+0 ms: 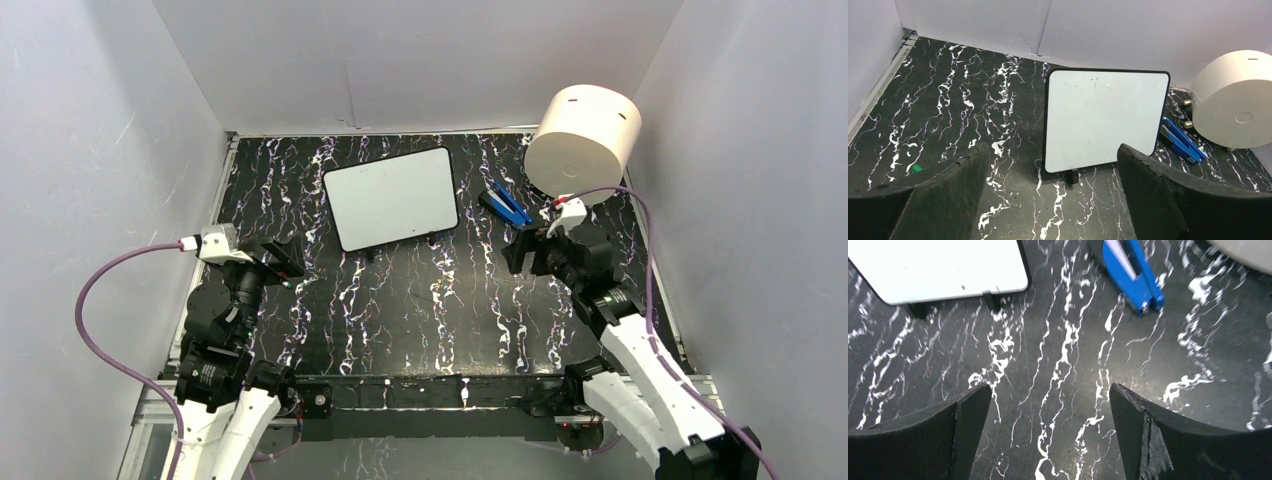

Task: Write a sentence on the whiteboard
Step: Move the whiteboard to the center of the board.

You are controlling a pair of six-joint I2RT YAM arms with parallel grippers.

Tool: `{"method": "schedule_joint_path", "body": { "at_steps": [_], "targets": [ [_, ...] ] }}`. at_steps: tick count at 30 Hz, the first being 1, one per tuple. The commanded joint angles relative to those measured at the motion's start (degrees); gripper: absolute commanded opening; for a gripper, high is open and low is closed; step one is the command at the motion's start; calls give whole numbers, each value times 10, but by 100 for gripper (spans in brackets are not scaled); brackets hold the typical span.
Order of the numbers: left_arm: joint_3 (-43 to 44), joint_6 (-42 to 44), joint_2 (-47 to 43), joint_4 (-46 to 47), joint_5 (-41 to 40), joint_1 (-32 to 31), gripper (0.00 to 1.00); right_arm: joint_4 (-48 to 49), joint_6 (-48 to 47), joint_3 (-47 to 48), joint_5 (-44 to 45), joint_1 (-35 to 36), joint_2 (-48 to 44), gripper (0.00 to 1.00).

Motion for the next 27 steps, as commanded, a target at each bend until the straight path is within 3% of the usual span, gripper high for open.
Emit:
{"method": "schedule_joint_path", "body": {
  "at_steps": [1, 12, 27],
  "targets": [
    [7, 3, -12, -4, 5, 4, 95, 107, 42, -34, -30, 14, 50, 96],
    [5, 8, -21, -4, 18, 2, 95, 272, 33, -23, 85, 137, 255, 87],
    [4, 14, -10, -3, 25, 0, 95, 374, 3, 90, 218, 232, 488, 58]
  ]
}}
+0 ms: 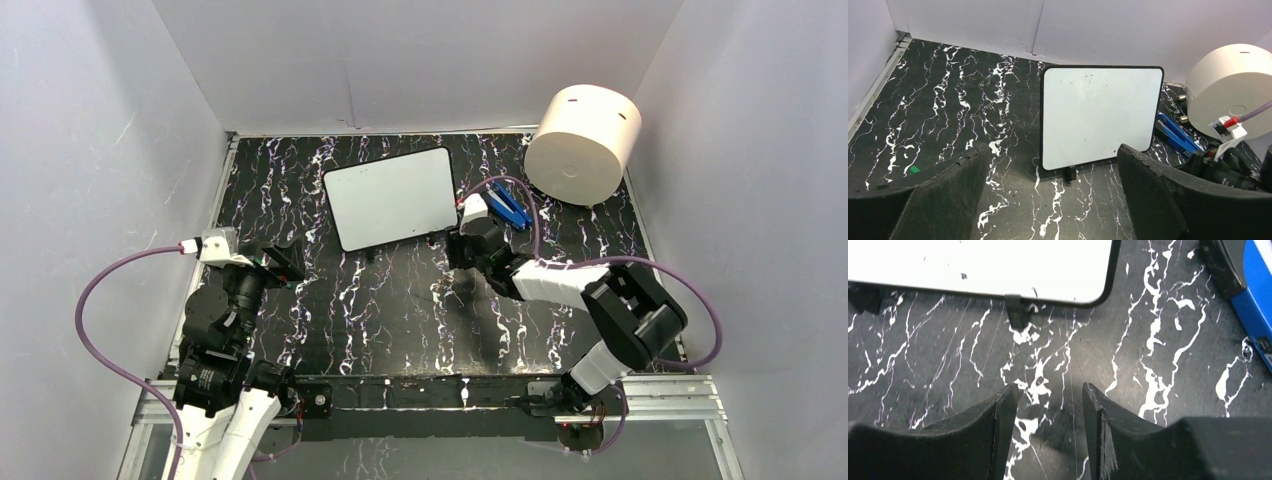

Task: Write a sentence on the whiteboard
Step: Move the whiteboard to the center of the board.

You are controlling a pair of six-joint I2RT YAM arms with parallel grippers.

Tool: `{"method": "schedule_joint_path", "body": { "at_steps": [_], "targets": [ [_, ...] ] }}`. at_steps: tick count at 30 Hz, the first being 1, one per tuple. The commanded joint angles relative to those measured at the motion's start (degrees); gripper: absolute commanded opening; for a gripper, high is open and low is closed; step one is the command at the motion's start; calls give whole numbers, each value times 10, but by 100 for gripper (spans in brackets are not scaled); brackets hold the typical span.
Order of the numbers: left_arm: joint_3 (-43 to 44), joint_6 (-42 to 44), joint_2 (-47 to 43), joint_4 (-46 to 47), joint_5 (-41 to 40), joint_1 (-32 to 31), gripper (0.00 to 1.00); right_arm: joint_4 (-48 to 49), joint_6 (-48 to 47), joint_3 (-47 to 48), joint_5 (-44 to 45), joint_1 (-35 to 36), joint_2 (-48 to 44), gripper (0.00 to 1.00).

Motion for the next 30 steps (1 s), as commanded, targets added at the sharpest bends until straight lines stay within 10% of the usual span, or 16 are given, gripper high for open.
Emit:
{"method": "schedule_joint_path", "body": {
  "at_steps": [1, 30],
  "targets": [
    [4, 8, 6, 10, 8, 0, 95, 64, -16, 49, 58, 12, 36, 57],
    [4, 10, 11, 10, 5, -1, 95, 80, -18, 164, 104, 56, 190, 41]
  ]
}}
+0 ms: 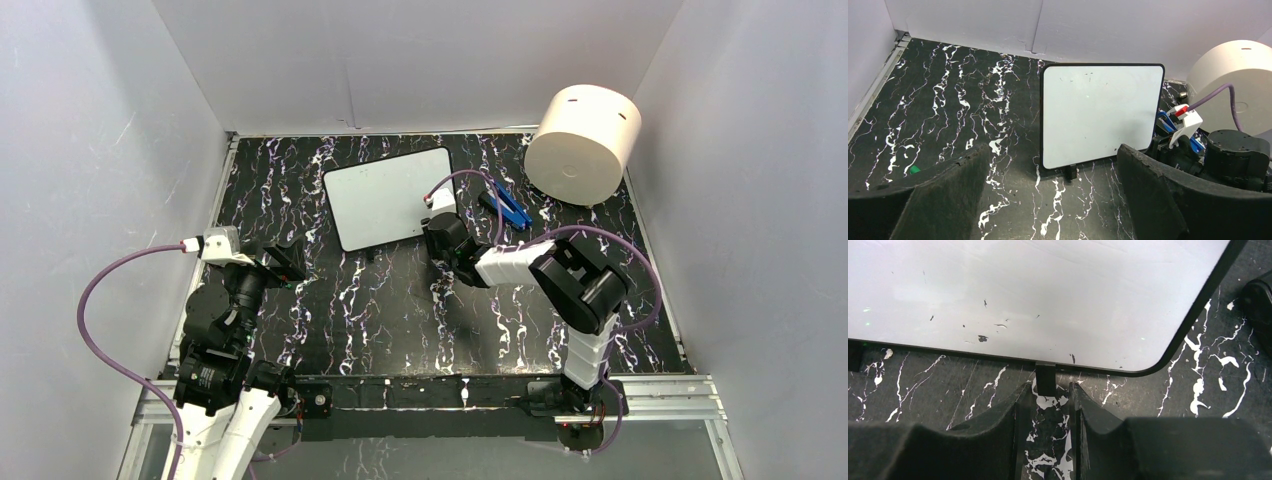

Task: Write a sentence on the whiteboard
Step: Move the whiteboard to the center of the board.

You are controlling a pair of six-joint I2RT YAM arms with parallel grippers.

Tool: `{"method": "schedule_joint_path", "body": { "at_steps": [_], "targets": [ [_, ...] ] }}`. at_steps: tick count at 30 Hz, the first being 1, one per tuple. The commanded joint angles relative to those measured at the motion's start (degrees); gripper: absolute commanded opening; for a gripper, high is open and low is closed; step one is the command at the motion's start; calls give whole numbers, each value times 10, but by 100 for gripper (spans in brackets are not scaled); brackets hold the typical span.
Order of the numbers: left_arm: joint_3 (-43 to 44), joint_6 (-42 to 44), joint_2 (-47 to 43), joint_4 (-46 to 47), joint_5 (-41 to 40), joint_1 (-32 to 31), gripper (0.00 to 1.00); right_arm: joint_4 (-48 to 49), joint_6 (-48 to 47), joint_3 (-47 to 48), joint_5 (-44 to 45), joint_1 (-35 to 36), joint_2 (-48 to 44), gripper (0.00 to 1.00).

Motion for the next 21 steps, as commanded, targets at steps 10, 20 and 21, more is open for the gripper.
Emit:
{"method": "schedule_joint_path", "body": {
  "at_steps": [10, 20, 21],
  "targets": [
    [4, 7, 8, 10, 1, -1, 95, 60, -21, 29, 15, 4, 32, 29],
    [4, 7, 12, 10, 4, -2, 95, 83, -18, 30, 24, 4, 48, 30],
    [4, 7, 12, 10, 3, -2, 95, 84, -15, 30, 27, 5, 50, 30]
  ]
}}
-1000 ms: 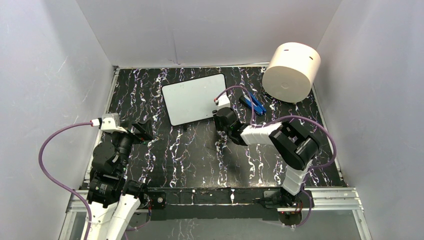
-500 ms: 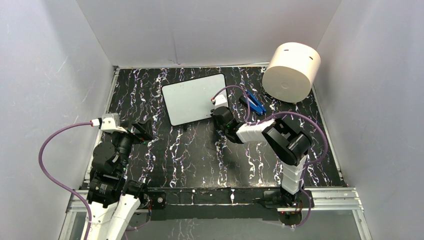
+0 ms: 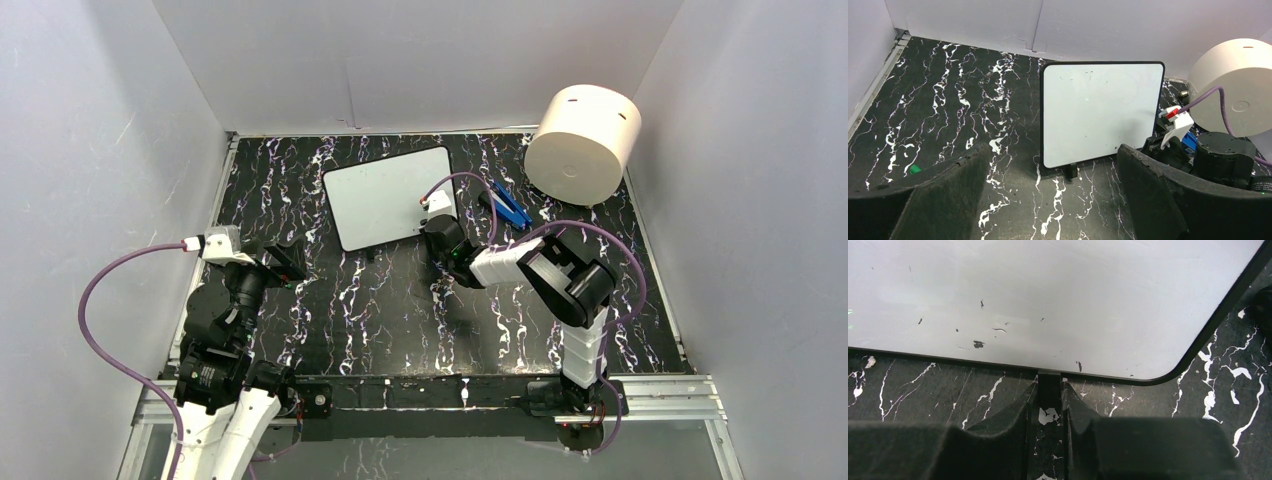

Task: Write a sentence on the whiteboard
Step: Move the whiteboard to the center of the board.

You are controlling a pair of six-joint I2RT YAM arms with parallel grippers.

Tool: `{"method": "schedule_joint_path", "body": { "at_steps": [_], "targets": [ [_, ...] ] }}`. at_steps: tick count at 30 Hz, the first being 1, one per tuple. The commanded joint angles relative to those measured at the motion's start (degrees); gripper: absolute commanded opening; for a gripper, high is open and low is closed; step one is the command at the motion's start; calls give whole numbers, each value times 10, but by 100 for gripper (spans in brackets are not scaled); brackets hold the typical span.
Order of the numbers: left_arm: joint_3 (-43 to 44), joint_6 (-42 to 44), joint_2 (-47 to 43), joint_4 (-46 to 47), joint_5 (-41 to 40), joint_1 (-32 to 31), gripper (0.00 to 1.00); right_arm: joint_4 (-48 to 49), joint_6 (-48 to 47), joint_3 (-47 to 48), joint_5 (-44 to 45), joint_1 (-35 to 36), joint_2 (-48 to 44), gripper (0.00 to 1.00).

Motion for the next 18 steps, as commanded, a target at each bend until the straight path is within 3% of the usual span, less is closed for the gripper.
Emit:
{"method": "schedule_joint_path", "body": {
  "at_steps": [1, 5, 15, 18],
  "targets": [
    [3, 7, 8, 10, 3, -1, 95, 49, 2, 21, 20, 2, 9, 30],
    [3, 7, 10, 10, 3, -3, 95, 55, 1, 21, 18, 1, 13, 26],
    [2, 8, 12, 11, 6, -5, 95, 72, -27, -61, -22, 2, -37, 1],
    [3, 8, 13, 12, 6, -5, 95, 71, -32, -97, -34, 2, -63, 0]
  ]
}}
